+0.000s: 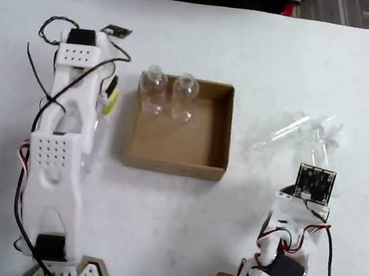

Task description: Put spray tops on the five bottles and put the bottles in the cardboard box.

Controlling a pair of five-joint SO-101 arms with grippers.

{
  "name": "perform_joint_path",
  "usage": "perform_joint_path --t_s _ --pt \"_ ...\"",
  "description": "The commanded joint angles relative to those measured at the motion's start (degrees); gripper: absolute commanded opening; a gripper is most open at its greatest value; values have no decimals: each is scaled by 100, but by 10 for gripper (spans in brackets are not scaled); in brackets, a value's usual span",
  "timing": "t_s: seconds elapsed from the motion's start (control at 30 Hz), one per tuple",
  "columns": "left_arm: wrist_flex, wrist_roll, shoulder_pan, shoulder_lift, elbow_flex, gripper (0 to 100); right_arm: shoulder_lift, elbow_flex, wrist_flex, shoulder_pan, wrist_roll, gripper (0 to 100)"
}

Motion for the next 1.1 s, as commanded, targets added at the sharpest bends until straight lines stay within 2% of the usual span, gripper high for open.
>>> perform_joint_path --t_s 0.0,0.07,0.3,0.67,0.93,1.07 --pt "62 18 48 -163 -211 51 -4 53 31 -31 18 141" --pt "62 18 48 -163 -211 15 -4 53 31 -22 18 141" --pt "88 53 66 -338 -308 20 -4 53 31 -22 18 141" --pt "114 79 365 -1842 -281 20 -4 53 31 -22 18 141" --pt "97 818 1103 -3811 1371 20 -4 53 31 -22 18 141" --pt "53 879 1420 -4927 1881 20 -4 53 31 -22 18 141"
